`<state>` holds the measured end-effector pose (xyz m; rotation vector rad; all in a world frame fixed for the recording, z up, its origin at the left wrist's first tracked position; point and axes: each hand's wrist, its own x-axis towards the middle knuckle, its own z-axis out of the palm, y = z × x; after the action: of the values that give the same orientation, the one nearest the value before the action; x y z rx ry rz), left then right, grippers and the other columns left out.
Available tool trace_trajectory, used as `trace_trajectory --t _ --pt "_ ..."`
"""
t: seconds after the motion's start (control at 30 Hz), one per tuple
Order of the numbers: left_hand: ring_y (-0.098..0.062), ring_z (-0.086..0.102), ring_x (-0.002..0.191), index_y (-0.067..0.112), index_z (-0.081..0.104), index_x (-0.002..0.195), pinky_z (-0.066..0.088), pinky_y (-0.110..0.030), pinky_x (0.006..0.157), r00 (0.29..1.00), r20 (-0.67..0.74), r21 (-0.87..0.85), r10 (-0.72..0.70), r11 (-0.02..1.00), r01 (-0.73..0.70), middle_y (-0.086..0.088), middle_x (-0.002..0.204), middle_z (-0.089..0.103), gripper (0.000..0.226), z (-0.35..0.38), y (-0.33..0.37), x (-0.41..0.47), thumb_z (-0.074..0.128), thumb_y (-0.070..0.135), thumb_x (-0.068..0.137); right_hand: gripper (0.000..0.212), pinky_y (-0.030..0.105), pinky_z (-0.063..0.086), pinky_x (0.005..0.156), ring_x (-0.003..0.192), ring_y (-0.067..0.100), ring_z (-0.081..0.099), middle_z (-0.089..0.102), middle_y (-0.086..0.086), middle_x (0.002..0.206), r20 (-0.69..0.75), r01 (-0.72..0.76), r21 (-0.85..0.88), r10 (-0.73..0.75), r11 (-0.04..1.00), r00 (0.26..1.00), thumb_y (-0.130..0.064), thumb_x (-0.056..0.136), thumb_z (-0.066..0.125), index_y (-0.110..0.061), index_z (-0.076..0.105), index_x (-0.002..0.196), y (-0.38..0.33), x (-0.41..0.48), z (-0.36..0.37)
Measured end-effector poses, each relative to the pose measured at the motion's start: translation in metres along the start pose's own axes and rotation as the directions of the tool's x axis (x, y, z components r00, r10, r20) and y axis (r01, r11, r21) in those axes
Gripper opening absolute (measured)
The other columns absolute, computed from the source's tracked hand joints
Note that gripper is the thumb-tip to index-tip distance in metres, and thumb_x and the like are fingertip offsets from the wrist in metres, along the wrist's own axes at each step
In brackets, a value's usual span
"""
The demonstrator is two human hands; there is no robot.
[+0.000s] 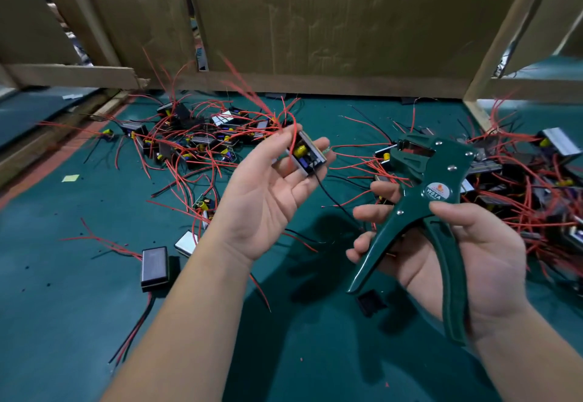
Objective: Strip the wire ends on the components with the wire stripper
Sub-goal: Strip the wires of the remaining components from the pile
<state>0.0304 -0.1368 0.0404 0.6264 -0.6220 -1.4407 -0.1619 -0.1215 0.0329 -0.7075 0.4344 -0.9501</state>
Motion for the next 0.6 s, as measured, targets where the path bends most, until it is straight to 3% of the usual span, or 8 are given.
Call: trace_trajectory --t 0.07,0.13,0.23,0.37,0.5,0.6 --pt "-0.039 0.061 0.111 0.010 0.058 0.109 0.050 -0.037 0.096 0.998 0.040 -0.012 -0.037 0.999 0.038 -0.023 0.110 0.068 0.037 0.000 -0.001 0.000 0.054 0.027 0.077 0.076 0.051 0.055 0.069 0.069 0.039 0.064 0.066 0.028 0.095 -0.001 -0.001 -0.001 0.001 1.000 1.000 -0.029 0.052 0.072 0.002 0.058 0.119 0.000 0.000 0.000" --pt "-0.037 0.064 0.105 0.008 0.058 0.115 0.050 -0.037 0.096 0.997 0.067 0.012 -0.034 0.999 0.034 -0.022 0.110 0.068 0.039 0.001 -0.003 0.001 0.050 0.022 0.080 0.078 0.051 0.055 0.068 0.069 0.039 0.064 0.065 0.028 0.097 -0.010 -0.001 -0.007 0.001 1.000 1.000 -0.029 0.051 0.073 0.003 0.057 0.120 0.000 0.000 0.001" --pt "-0.033 0.068 0.094 0.008 0.057 0.115 0.055 -0.034 0.088 0.998 0.064 0.083 -0.005 0.997 0.000 -0.018 0.105 0.070 0.027 0.001 -0.009 0.001 0.044 0.005 0.091 0.076 0.051 0.055 0.067 0.069 0.039 0.063 0.065 0.028 0.099 -0.021 0.001 -0.010 -0.001 1.000 1.000 -0.029 0.052 0.070 0.003 0.058 0.119 0.000 -0.001 0.001" --pt "-0.027 0.069 0.086 0.015 0.058 0.111 0.058 -0.027 0.075 0.999 0.050 0.187 0.014 0.982 -0.023 -0.011 0.100 0.069 0.021 0.001 -0.015 0.000 0.049 0.005 0.095 0.075 0.052 0.056 0.068 0.068 0.039 0.063 0.065 0.027 0.101 -0.019 0.002 -0.012 -0.002 1.000 1.000 -0.030 0.050 0.072 0.002 0.058 0.117 0.001 -0.001 0.001" --pt "-0.026 0.070 0.082 0.036 0.054 0.119 0.056 -0.026 0.068 0.994 0.081 0.329 0.076 0.939 -0.098 -0.007 0.097 0.069 0.045 -0.001 -0.018 -0.002 0.058 0.003 0.089 0.078 0.052 0.056 0.069 0.068 0.039 0.063 0.065 0.026 0.102 -0.017 0.002 -0.013 -0.002 1.000 1.000 -0.030 0.049 0.073 0.002 0.058 0.119 0.001 0.000 0.002" --pt "-0.026 0.069 0.081 0.040 0.048 0.125 0.056 -0.027 0.067 0.992 0.094 0.350 0.080 0.931 -0.108 -0.009 0.099 0.070 0.057 -0.003 -0.019 -0.001 0.059 -0.001 0.088 0.075 0.052 0.056 0.068 0.067 0.039 0.063 0.064 0.026 0.102 -0.020 -0.004 -0.009 0.004 1.000 1.000 -0.029 0.052 0.069 0.002 0.057 0.119 0.001 0.000 0.001"
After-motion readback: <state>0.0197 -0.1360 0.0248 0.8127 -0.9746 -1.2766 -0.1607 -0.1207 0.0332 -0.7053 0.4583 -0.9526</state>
